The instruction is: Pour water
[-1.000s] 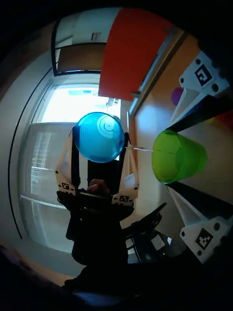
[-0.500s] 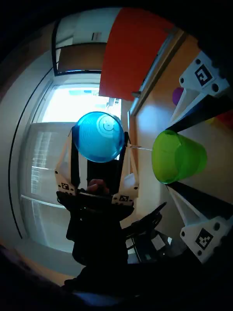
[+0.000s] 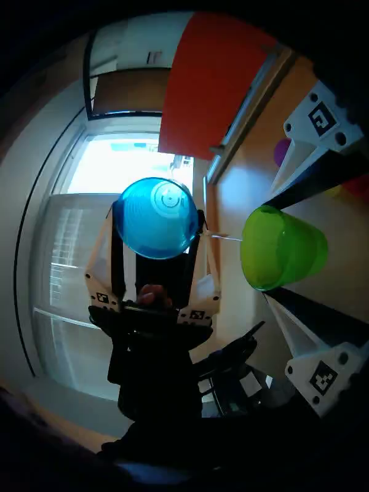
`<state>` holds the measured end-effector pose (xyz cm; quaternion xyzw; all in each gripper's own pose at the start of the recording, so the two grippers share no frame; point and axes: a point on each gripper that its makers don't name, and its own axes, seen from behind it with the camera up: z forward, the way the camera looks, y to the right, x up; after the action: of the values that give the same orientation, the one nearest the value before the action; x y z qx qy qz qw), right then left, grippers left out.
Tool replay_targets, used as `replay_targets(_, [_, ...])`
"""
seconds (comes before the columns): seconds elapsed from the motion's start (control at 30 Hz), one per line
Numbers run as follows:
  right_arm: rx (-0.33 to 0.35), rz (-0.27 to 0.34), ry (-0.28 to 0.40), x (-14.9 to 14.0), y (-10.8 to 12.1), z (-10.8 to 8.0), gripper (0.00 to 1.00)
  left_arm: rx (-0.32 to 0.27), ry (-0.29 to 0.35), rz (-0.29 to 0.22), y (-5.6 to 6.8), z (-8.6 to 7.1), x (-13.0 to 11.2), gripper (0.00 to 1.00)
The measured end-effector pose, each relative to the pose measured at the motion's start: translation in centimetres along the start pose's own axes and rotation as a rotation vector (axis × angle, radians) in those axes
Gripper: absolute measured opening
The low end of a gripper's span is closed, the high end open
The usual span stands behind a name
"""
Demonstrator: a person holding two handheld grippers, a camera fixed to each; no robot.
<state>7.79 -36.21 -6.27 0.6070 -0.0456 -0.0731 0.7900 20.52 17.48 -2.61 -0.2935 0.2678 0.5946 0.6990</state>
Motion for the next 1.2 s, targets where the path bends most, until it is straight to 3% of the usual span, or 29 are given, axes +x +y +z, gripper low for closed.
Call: replay_targets(1.2, [-0.001, -0.009, -0.002, -0.03, 0.06, -0.18, 0.91, 0.007, 0.003, 0.064, -0.09, -0.09, 0.32, 0.87])
